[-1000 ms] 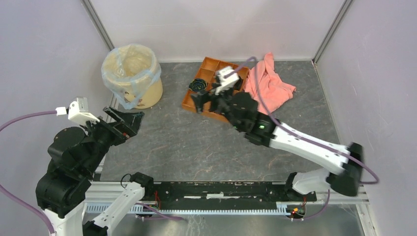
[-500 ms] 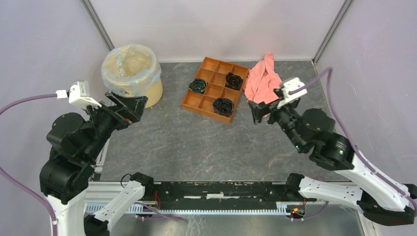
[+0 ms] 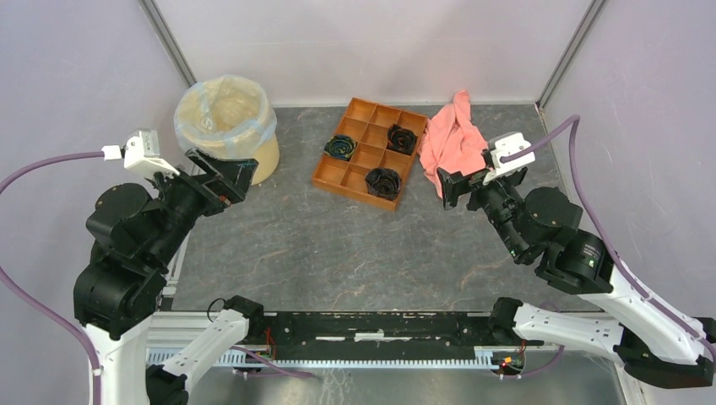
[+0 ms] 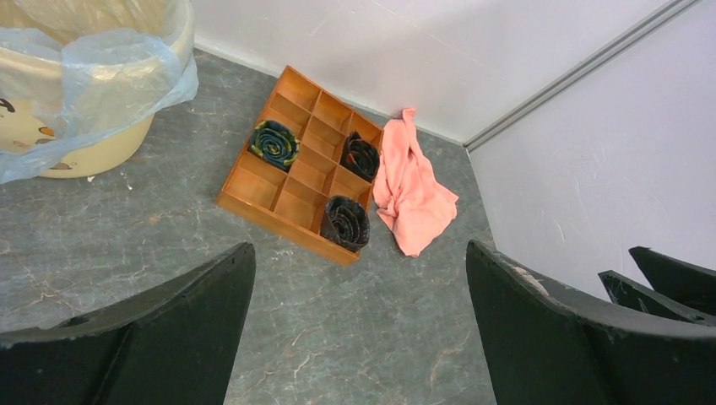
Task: Put the trash bags into the trash bin
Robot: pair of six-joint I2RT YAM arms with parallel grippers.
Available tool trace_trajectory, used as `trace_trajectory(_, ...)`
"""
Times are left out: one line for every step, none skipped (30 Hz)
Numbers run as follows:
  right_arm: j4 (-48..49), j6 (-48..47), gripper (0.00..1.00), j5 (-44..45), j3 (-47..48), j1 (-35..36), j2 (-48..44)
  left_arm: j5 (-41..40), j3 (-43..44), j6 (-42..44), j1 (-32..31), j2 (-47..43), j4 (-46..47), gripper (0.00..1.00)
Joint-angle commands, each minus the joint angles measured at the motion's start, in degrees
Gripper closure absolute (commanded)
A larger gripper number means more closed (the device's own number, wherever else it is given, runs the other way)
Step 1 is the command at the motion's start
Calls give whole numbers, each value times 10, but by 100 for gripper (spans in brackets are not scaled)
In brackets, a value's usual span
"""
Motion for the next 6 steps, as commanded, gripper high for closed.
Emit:
trace_trajectory(28, -8, 2, 12, -14, 1, -14, 3, 17, 23, 0, 4, 20, 0)
trace_trajectory(45, -16, 2, -1, -36, 0, -22, 3, 16, 23, 0, 4, 20, 0)
trace_trajectory(55, -9, 2, -3, -47, 0, -29, 2, 16, 23, 0, 5, 20, 0)
trace_trajectory(54, -3, 2, 2, -50, 0, -31, 4, 17, 24, 0, 6, 20, 0)
trace_trajectory(54, 2, 2, 2, -50, 0, -34, 5, 18, 24, 0, 7, 20, 0)
trace_trajectory(56, -2, 2, -4, -53, 0, -36, 5, 18, 24, 0, 7, 20, 0)
